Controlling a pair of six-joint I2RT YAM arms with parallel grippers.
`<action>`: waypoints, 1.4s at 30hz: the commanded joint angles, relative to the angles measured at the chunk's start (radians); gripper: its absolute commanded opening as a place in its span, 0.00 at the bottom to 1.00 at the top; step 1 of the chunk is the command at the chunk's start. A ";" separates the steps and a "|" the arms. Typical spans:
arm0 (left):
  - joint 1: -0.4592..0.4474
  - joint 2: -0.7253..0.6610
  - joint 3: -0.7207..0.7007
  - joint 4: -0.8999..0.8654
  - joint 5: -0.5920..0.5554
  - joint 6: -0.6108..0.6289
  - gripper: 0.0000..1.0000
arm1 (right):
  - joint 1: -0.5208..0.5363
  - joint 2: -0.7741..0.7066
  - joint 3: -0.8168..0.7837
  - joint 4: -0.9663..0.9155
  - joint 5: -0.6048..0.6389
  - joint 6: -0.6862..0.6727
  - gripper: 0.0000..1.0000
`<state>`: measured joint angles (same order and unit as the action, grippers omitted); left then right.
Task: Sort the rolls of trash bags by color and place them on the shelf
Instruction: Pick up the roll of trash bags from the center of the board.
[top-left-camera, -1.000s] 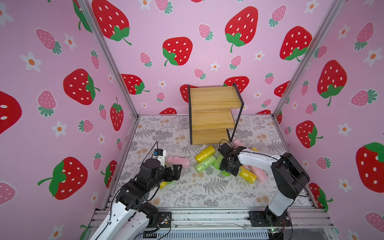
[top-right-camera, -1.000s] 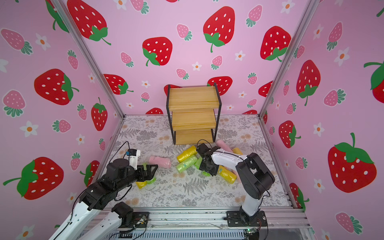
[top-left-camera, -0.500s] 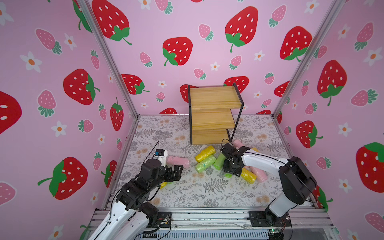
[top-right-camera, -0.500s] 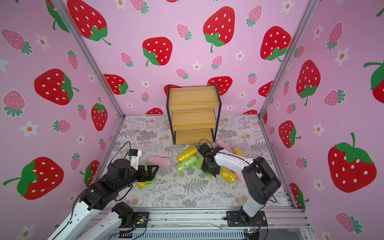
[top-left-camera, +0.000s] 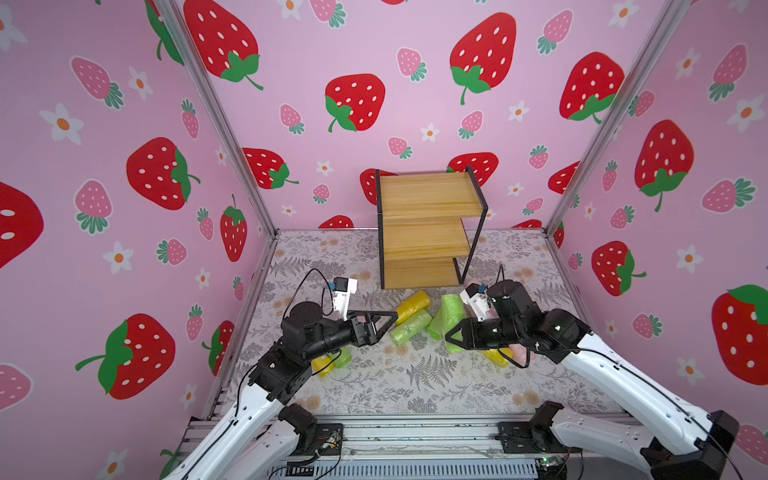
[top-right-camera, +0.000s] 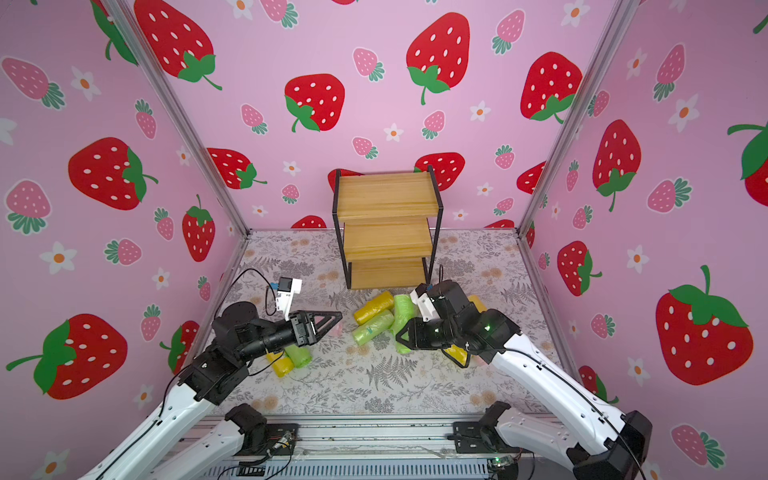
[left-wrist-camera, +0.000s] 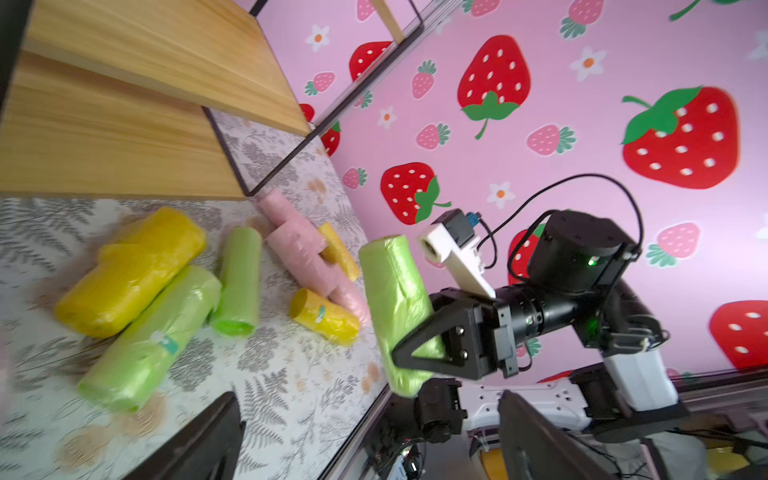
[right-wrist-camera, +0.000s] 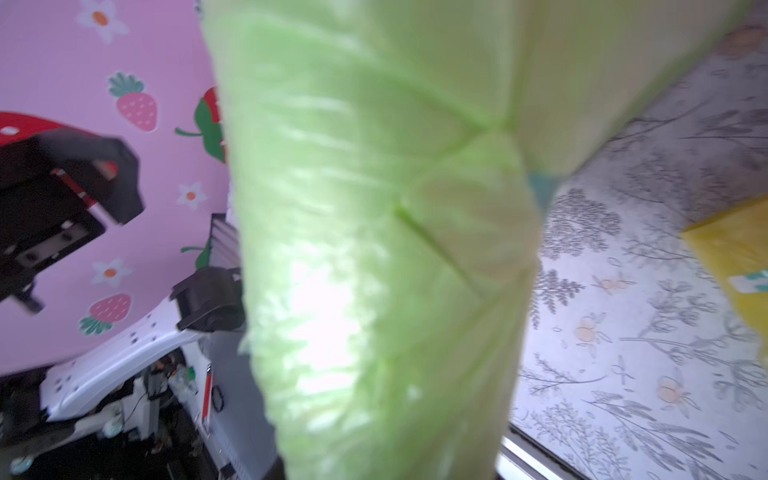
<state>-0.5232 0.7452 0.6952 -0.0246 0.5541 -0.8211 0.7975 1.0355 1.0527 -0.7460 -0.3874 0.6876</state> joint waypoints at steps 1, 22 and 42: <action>-0.018 0.059 0.068 0.209 0.121 -0.103 0.99 | 0.070 -0.019 0.068 0.034 -0.115 -0.027 0.00; -0.230 0.167 0.130 0.327 0.065 -0.112 0.99 | 0.162 0.012 0.209 0.187 -0.223 0.008 0.00; -0.248 0.163 0.074 0.497 0.053 -0.238 0.00 | 0.175 -0.001 0.184 0.168 -0.141 0.031 0.10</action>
<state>-0.7597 0.9485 0.7738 0.4191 0.5945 -1.0580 0.9691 1.0508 1.2221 -0.5888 -0.5663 0.7025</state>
